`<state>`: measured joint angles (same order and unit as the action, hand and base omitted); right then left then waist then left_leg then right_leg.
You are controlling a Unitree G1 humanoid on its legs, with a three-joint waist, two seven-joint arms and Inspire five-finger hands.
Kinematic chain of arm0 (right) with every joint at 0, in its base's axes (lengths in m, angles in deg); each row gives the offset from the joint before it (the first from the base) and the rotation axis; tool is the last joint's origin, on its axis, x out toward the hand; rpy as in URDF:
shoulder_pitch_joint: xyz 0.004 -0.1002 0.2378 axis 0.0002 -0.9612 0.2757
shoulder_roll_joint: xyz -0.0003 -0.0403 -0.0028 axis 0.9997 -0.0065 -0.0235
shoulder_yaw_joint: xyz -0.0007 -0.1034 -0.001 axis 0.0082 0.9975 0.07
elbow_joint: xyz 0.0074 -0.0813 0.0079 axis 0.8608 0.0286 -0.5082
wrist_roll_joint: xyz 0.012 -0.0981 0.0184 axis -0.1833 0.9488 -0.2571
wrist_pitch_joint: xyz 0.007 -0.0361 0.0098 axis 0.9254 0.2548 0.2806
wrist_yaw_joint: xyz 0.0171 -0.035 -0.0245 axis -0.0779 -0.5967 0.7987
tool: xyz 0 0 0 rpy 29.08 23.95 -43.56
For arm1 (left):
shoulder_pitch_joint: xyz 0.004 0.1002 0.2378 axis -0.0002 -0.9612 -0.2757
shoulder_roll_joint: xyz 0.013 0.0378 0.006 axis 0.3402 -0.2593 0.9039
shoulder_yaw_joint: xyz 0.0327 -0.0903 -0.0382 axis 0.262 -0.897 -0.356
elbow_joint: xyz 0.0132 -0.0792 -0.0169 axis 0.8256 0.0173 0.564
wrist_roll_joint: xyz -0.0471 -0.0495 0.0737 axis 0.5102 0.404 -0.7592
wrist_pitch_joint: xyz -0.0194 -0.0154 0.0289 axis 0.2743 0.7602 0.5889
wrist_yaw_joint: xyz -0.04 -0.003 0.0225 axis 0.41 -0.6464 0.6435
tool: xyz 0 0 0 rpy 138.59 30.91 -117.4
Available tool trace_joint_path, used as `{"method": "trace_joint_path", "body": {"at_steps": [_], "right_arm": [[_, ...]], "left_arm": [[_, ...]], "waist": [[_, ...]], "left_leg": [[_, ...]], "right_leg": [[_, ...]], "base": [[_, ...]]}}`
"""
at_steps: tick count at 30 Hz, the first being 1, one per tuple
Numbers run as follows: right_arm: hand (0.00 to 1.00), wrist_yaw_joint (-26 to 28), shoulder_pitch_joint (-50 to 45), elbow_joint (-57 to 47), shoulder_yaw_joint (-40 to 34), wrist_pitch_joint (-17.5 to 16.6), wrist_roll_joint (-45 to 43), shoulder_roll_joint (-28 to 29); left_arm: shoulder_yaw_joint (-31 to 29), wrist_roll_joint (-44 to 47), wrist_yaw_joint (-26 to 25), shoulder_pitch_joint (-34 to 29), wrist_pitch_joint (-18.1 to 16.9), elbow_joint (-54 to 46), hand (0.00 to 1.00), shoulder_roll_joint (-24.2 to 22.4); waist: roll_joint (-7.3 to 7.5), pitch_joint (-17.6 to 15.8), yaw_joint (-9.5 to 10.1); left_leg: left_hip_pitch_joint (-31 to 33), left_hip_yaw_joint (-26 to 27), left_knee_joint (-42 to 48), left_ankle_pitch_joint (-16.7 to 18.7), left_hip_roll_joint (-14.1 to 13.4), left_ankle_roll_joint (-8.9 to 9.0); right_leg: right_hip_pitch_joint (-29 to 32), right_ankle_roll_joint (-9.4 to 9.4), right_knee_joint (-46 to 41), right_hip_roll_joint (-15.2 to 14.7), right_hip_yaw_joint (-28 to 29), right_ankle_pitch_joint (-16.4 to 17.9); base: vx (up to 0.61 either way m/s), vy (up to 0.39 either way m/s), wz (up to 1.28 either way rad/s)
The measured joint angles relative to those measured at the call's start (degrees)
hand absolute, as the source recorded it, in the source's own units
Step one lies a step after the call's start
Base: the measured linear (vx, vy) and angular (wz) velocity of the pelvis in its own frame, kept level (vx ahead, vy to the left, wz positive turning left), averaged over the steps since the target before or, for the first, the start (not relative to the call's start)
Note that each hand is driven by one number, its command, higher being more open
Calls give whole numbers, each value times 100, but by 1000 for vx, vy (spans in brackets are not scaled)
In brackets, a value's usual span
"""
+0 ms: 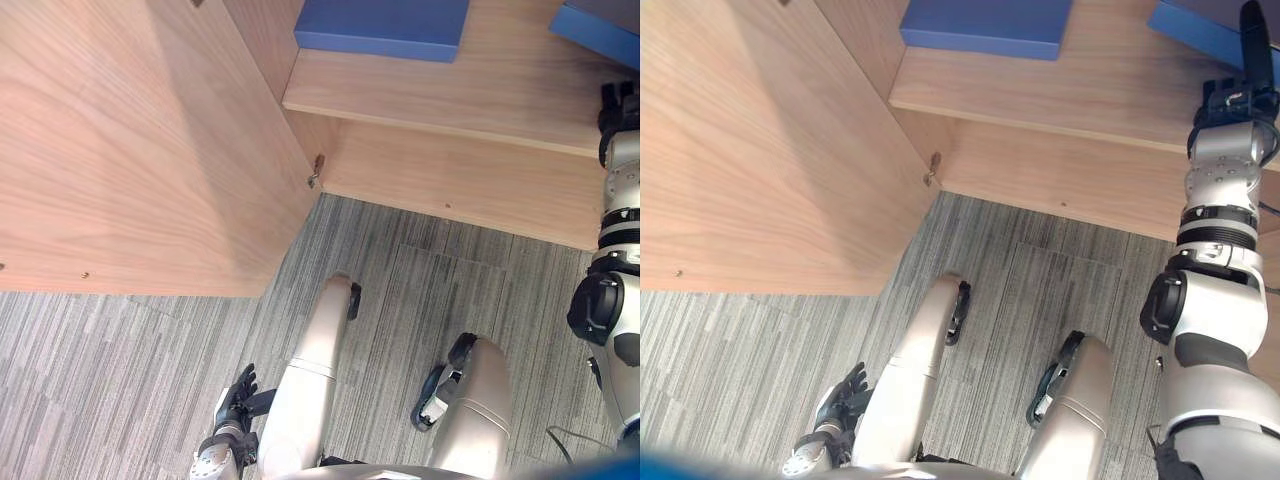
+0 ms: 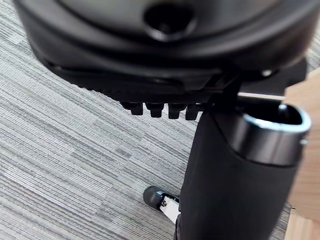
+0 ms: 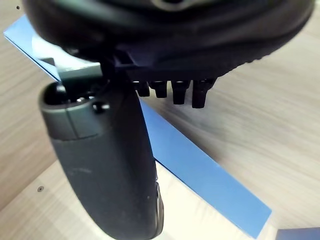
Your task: Walk over to the cabinet, pick up the folder, carry it to the office cabinet, place the folder inside the office cabinet, then close the office cabinet door
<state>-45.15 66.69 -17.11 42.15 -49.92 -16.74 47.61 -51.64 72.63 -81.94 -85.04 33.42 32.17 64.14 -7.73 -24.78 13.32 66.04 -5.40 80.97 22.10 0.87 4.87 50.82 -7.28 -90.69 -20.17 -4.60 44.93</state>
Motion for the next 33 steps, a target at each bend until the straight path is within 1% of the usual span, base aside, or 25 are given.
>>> {"method": "trace_joint_path", "body": {"at_steps": [3, 4, 7, 9, 12, 16, 20, 22, 27, 30, 31, 33], "right_arm": [[100, 110, -37, 32, 119, 26, -8, 13], [100, 149, -41, 87, 182, 62, -4, 21], [100, 314, -65, 172, 253, 207, 62, 23], [100, 657, -126, 316, 545, 525, 511, 15], [100, 1190, -161, 473, 868, 846, 1115, -68], [100, 1682, -341, 544, 994, 1051, 1586, -210], [100, 2093, -515, 645, 1078, 1129, 1901, -265], [100, 2348, -633, 691, 1078, 1142, 2206, -284], [100, 3196, -895, 832, 1162, 1182, 3706, -455], [100, 3432, -967, 852, 1294, 1153, 4115, -470], [100, 3513, -1015, 856, 1328, 1131, 4339, -474], [100, 3521, -1015, 860, 1357, 1092, 4746, -475]], "left_arm": [[72, 1, 71, -54, 90, -141, 100, 47], [79, 0, 105, -65, 113, -162, 100, 60], [136, -2, 181, -97, 143, -295, 100, 118], [149, -9, 250, -213, 201, -383, 100, 140], [162, -10, 393, -241, 225, -386, 100, 195], [168, -76, 529, -241, 266, -417, 100, 258], [168, -244, 685, -251, 328, -486, 100, 349], [166, -250, 742, -251, 361, -486, 100, 375], [136, -473, 938, -263, 403, -486, 100, 462], [106, -581, 968, -263, 445, -487, 100, 464], [87, -648, 988, -268, 446, -487, 100, 464], [70, -685, 1010, -280, 445, -487, 100, 464]], "waist": [[-4, 3, -20], [-4, 3, -65], [-4, 2, -104], [-4, 3, -131], [-7, 4, -164], [-7, 5, -180], [-7, 9, -193], [-6, 15, -201], [47, 141, -166], [54, 150, -176], [76, 211, -168], [90, 230, -157]], "left_leg": [[-136, 22, -97, 2, -64, -3], [-201, 46, -110, 9, -90, -15], [-318, 95, -157, 21, -117, -35], [-466, 143, -175, 83, -171, -41], [-529, 158, -186, 113, -268, -36], [-679, 188, -234, 132, -287, -49], [-831, 205, -311, 138, -312, -45], [-917, 223, -356, 151, -337, -43], [-1031, 314, -398, 207, -398, -67], [-1136, 332, -402, 246, -433, -71], [-1144, 333, -429, 254, -450, -70], [-1162, 339, -475, 254, -461, -71]], "right_leg": [[-127, 2, 158, 41, -15, -54], [-204, 2, 196, 42, -24, -54], [-300, -7, 261, 43, -12, -58], [-404, -13, 300, 76, 22, -60], [-442, -26, 356, 161, 28, -86], [-570, -38, 422, 165, 46, -96], [-693, -42, 506, 180, 45, -114], [-757, -46, 565, 200, 49, -132], [-802, -58, 645, 227, 129, -158], [-910, -65, 692, 249, 135, -162], [-915, -84, 733, 267, 131, -172], [-921, -97, 792, 278, 129, -210]], "base": [[17, -62, -8], [22, -64, -2], [0, -32, -3], [-19, -50, -13], [-28, -40, -15], [-21, -41, -4], [-23, -41, -4], [-18, -37, -6], [-7, -24, -8], [-1, -15, -8], [-9, -15, -4], [-9, -10, -5]]}}
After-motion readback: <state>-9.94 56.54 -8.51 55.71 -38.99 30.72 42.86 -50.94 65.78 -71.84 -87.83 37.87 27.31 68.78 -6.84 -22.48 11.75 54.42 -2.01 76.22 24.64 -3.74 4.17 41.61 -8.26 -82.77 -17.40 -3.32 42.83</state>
